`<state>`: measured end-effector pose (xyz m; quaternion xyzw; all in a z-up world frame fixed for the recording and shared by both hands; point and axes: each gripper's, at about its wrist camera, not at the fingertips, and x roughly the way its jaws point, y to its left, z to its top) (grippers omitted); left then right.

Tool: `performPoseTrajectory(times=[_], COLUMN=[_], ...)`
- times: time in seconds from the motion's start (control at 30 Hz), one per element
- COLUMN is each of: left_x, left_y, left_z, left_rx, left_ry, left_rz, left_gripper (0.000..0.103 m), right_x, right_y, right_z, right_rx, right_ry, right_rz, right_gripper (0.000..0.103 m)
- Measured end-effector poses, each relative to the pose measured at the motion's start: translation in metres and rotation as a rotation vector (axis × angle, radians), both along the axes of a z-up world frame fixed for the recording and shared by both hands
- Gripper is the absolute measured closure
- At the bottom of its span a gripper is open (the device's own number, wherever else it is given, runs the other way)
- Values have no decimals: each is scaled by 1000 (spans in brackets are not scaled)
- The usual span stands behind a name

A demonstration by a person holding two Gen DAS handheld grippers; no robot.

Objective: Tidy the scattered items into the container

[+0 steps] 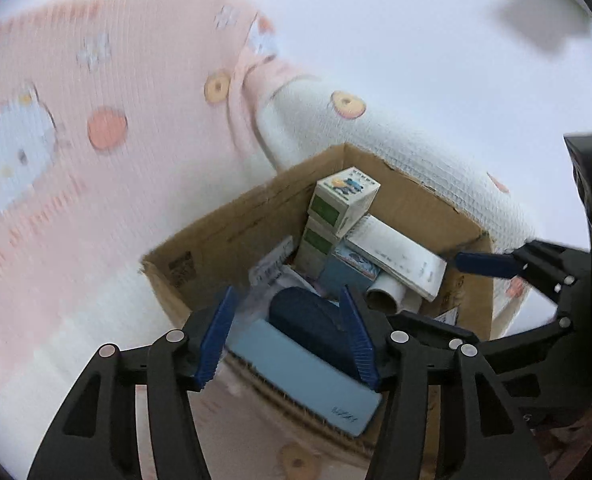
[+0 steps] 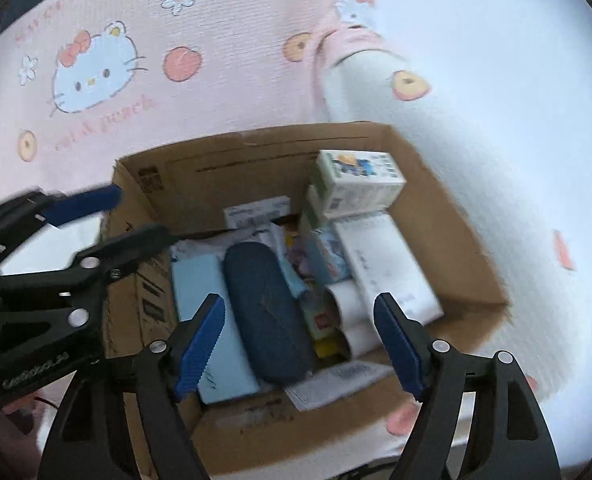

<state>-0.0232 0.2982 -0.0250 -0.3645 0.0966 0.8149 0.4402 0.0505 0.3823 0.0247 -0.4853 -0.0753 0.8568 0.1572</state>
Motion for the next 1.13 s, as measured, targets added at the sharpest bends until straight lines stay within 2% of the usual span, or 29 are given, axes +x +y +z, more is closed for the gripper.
performPoseTrajectory(times=[0.1, 0.27, 0.33, 0.5, 0.6, 0.9, 1.13], left_x=[22, 50, 54, 53, 56, 67, 64], left_y=[-7, -22, -28, -41, -51, -65, -73], left_z=[3, -1, -4, -17, -18, -9, -8], left_rx=[-29, -47, -51, -56, -34, -13, -12], left_ry=[99, 192, 173, 40, 10, 39, 38], left_rz=[-2, 10, 18, 23, 32, 48, 66], left_gripper=[39, 38, 37, 37, 37, 36, 36], right_x=[15, 42, 50, 60, 65, 72, 69], right_y=[-11, -15, -16, -26, -34, -41, -48], right_z=[-7, -7, -7, 1, 7, 9, 11], right_rx=[73, 36, 26, 22, 43, 63, 71], right_ry=[-25, -59, -68, -58, -55, -57, -49], right_rz=[-20, -56, -71, -67, -62, -94, -62], right_gripper=[21, 21, 21, 21, 16, 13, 13])
